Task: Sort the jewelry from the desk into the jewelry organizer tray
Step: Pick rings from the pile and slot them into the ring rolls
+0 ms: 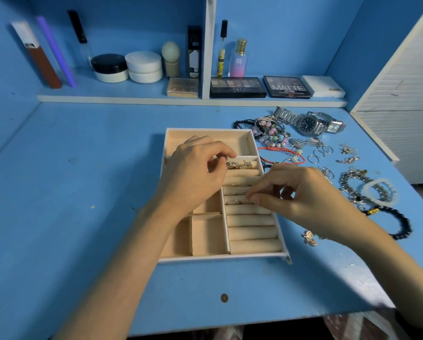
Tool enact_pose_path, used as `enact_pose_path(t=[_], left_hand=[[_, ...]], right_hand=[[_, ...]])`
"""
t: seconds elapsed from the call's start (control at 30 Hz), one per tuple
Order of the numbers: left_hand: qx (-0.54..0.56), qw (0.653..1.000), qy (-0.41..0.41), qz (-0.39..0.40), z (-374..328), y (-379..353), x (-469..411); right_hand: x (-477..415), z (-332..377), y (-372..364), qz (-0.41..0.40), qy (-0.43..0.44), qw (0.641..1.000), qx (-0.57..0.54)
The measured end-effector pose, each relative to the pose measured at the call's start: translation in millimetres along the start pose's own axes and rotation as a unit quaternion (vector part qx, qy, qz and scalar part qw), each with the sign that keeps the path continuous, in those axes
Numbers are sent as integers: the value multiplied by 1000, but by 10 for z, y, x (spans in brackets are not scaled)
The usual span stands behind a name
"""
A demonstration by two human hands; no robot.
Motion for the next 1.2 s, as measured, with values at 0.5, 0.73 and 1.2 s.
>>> enact_pose_path(t=[0.5, 0.73, 1.2], left_hand=[[-8, 1000, 0, 4, -9, 4, 3], [-8, 1000, -1, 9, -21, 12, 4], [-46, 995, -2, 90, -261, -81, -56]], right_hand=[[-40, -64, -30, 1, -5, 1000, -7], [-45, -78, -36, -3, 0, 1000, -5], [90, -324, 322, -101, -66, 985, -120]])
Point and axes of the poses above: each hand's wrist, its own x-axis away from the middle knuckle, its own y-axis out of the back of the hand, z = x × y, the point moved 4 cm from there along -x, towards the middle knuckle
